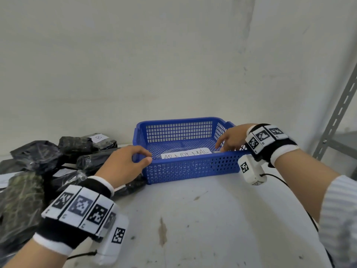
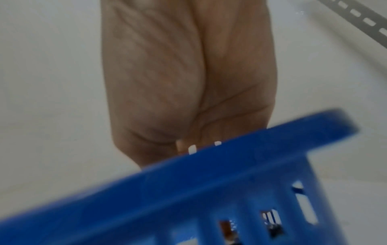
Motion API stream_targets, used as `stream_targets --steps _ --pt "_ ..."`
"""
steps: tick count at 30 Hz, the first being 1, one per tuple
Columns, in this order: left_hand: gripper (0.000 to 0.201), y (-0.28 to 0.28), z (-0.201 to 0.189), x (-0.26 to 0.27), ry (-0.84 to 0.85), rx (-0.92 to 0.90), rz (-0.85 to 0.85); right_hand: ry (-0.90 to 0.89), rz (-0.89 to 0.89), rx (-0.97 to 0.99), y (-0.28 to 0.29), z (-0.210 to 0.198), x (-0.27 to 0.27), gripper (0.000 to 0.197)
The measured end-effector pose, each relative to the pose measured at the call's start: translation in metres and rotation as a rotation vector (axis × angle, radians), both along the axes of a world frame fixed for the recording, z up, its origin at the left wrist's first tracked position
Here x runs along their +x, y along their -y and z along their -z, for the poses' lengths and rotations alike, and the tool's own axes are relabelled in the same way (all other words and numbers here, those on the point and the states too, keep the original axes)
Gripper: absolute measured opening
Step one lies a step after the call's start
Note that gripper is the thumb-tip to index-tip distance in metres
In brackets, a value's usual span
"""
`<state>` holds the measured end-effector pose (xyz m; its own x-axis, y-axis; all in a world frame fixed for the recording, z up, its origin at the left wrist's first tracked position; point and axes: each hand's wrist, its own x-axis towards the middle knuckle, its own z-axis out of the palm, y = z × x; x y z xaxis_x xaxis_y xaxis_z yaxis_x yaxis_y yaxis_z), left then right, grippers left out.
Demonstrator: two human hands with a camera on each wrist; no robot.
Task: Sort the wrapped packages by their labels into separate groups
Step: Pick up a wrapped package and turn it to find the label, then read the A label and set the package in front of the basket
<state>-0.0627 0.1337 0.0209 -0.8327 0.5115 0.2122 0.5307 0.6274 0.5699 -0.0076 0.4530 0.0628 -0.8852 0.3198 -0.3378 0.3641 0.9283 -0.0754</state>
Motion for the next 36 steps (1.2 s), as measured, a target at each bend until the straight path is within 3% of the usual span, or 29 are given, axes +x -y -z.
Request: stream_targets --steps 4,7,10,13,17,20,25,30,32,36 --pt "0.013 0.024 -0.008 -0.004 0.07 0.16 -0.011 -0.097 -0.009 0.084 0.006 0.0 0.007 0.034" --pt "0.008 0.047 -0.012 -0.006 0.048 0.114 -0.104 -0.289 0.029 0.048 0.022 -0.003 0.014 0.032" --pt "0.003 0.069 -0.008 -0.008 0.065 -0.019 -0.153 -0.569 0.073 -0.112 0.049 0.003 0.018 0.025" --pt "0.021 0.079 0.001 -0.007 0.127 -0.24 -0.121 -0.773 0.063 -0.288 0.09 0.017 0.02 0.02" --pt "0.067 0.075 0.011 0.004 0.105 -0.67 -0.162 -0.911 0.035 -0.367 0.138 0.037 0.022 0.015" --pt "0.07 0.069 0.011 0.012 0.071 -0.748 -0.199 -0.93 0.037 -0.414 0.16 0.047 0.023 0.015" --pt "0.057 0.077 0.011 0.004 0.068 -0.638 -0.198 -0.995 0.003 -0.464 0.18 0.054 0.026 0.017" --pt "0.045 0.109 -0.011 0.01 0.061 -0.306 -0.152 -1.12 -0.013 -0.574 0.198 0.044 0.03 0.024" --pt "0.044 0.123 -0.025 0.015 0.054 -0.123 -0.105 -1.079 -0.036 -0.695 0.209 0.031 0.032 0.036" --pt "0.05 0.143 -0.048 0.025 -0.05 0.141 -0.051 -0.826 -0.121 -0.925 0.232 0.006 0.035 0.059"
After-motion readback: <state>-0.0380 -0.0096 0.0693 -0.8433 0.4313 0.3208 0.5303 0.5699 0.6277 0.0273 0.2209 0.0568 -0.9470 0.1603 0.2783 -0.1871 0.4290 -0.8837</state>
